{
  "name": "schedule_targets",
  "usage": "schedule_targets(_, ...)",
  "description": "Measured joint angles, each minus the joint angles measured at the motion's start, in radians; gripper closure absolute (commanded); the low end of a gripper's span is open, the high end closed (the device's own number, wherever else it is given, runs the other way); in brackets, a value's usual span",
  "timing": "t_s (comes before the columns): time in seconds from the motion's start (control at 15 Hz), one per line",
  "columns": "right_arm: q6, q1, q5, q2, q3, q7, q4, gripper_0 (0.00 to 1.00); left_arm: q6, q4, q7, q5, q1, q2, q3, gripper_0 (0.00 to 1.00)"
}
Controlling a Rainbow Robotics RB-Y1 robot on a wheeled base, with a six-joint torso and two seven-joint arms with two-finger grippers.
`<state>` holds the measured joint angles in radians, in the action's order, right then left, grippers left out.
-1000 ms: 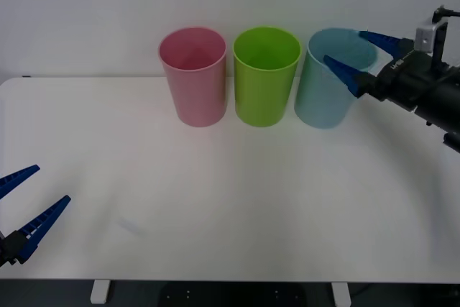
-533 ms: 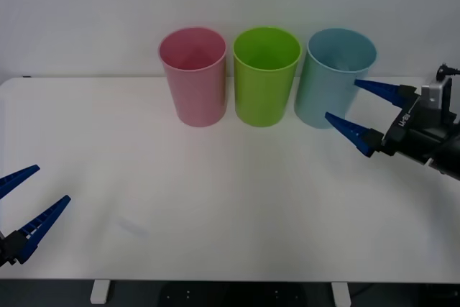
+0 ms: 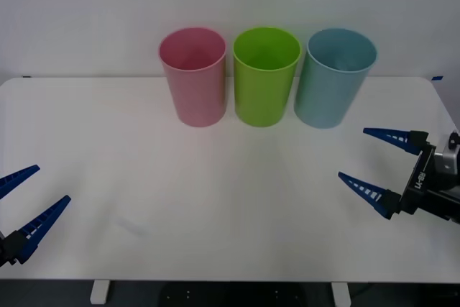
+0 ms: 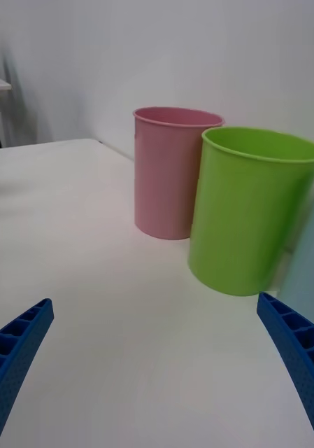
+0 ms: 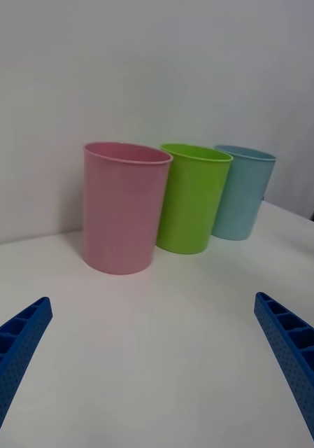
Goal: Grasp the object on the table and drop it into the matching bin: aluminum can to the light blue bin, PET bottle to the pink bin.
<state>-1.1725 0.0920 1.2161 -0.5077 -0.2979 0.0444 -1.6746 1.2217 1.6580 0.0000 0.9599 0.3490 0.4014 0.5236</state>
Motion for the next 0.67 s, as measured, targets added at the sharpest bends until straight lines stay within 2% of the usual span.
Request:
schedule_targets(0.33, -0.001, 0.117, -0.012, 0.0, -0.003, 0.015, -0.067, 0.0, 0.0, 0.0, 0.0, 0.0, 0.0, 0.0, 0.0, 0.0)
schedule_targets(0.67, -0.001, 0.139, -0.011, 0.0, -0.003, 0.008, -0.068, 0.0, 0.0, 0.0, 0.0, 0.0, 0.0, 0.0, 0.0, 0.0)
